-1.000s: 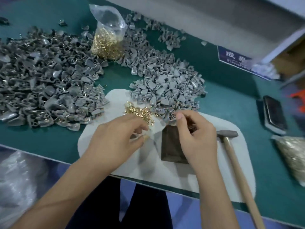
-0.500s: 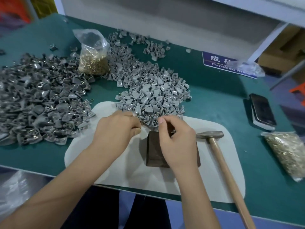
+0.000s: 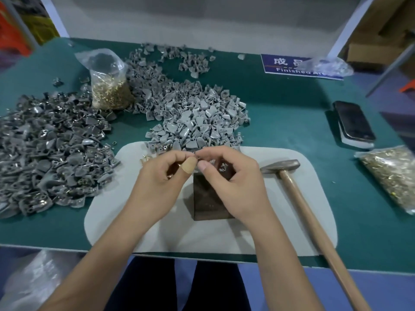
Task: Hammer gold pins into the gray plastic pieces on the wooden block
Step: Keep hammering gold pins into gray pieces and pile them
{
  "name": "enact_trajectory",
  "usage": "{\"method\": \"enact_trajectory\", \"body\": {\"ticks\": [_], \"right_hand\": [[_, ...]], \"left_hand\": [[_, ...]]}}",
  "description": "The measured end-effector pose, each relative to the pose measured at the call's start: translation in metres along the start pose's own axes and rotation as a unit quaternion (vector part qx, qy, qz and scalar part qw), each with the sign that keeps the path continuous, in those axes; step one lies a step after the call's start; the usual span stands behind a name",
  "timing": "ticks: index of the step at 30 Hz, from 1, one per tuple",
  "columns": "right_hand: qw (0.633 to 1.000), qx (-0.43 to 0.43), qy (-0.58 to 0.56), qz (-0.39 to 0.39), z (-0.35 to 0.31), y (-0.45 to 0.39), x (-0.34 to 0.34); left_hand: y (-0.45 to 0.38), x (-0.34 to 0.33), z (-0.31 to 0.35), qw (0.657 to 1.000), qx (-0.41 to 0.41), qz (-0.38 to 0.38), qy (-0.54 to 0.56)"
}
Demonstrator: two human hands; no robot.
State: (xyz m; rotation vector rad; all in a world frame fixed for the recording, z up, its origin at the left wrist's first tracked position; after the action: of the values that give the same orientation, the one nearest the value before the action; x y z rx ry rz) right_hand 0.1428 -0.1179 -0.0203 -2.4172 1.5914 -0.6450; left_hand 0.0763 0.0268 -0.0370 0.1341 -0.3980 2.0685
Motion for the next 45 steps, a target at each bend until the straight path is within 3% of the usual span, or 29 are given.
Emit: {"method": "enact_trajectory", "body": {"ticks": [6,8,10,12,14,18,30,33,37,41,43,45], "right_hand": [[0.998,-0.033,-0.054,0.015,0.003,-0.002,0.010],[0.998,-0.034,-0.047,0.017,0.005,-0.002,0.010],[0.998,-0.043,-0.041,0.033,0.008,-0.002,0.011],[0.995,-0.061,-0.050,0.063,0.012,-0.003,0.014],[0.992,-0.073,-0.054,0.086,0.015,-0.003,0.016],[0.993,-0.073,-0.046,0.086,0.014,0.000,0.013],[0.993,-0.070,-0.025,0.094,0.014,-0.001,0.014],[0.993,-0.070,-0.020,0.096,0.014,-0.001,0.014],[0.992,-0.068,-0.012,0.108,0.016,-0.002,0.014],[0.991,-0.063,-0.004,0.118,0.016,-0.002,0.015],[0.991,-0.060,-0.008,0.123,0.015,-0.001,0.016],[0.990,-0.060,-0.013,0.127,0.014,-0.001,0.017]], "left_hand": [[-0.003,-0.008,0.001,0.998,0.016,-0.028,0.053],[-0.006,-0.005,0.001,0.999,0.004,-0.032,0.027],[-0.013,0.005,0.001,0.987,-0.082,-0.005,-0.139],[-0.022,0.014,0.001,0.929,-0.165,0.025,-0.329],[-0.031,0.018,-0.006,0.910,-0.163,0.006,-0.380],[-0.040,0.010,-0.021,0.897,-0.159,-0.076,-0.405],[-0.049,0.003,-0.017,0.893,-0.170,-0.075,-0.411],[-0.046,0.004,-0.016,0.921,-0.148,-0.061,-0.356],[-0.037,0.006,-0.010,0.993,-0.044,-0.019,-0.110],[-0.018,-0.004,0.000,0.992,0.022,-0.016,0.124],[-0.010,-0.009,0.002,0.988,0.033,-0.019,0.148],[-0.002,-0.013,0.004,0.995,-0.003,-0.032,0.095]]}}
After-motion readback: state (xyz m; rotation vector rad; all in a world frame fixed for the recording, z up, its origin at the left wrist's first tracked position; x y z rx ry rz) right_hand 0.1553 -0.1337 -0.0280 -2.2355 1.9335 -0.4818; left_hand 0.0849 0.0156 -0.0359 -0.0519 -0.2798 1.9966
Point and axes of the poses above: each hand's wrist, its own y-axis away from the middle knuckle, its own x-axis out of the back of the hand, z = x × y, the point moved 5 cm from there along -y, towards the middle knuckle, and after that the axes turned 6 degrees about z, right-handed, at the moved point
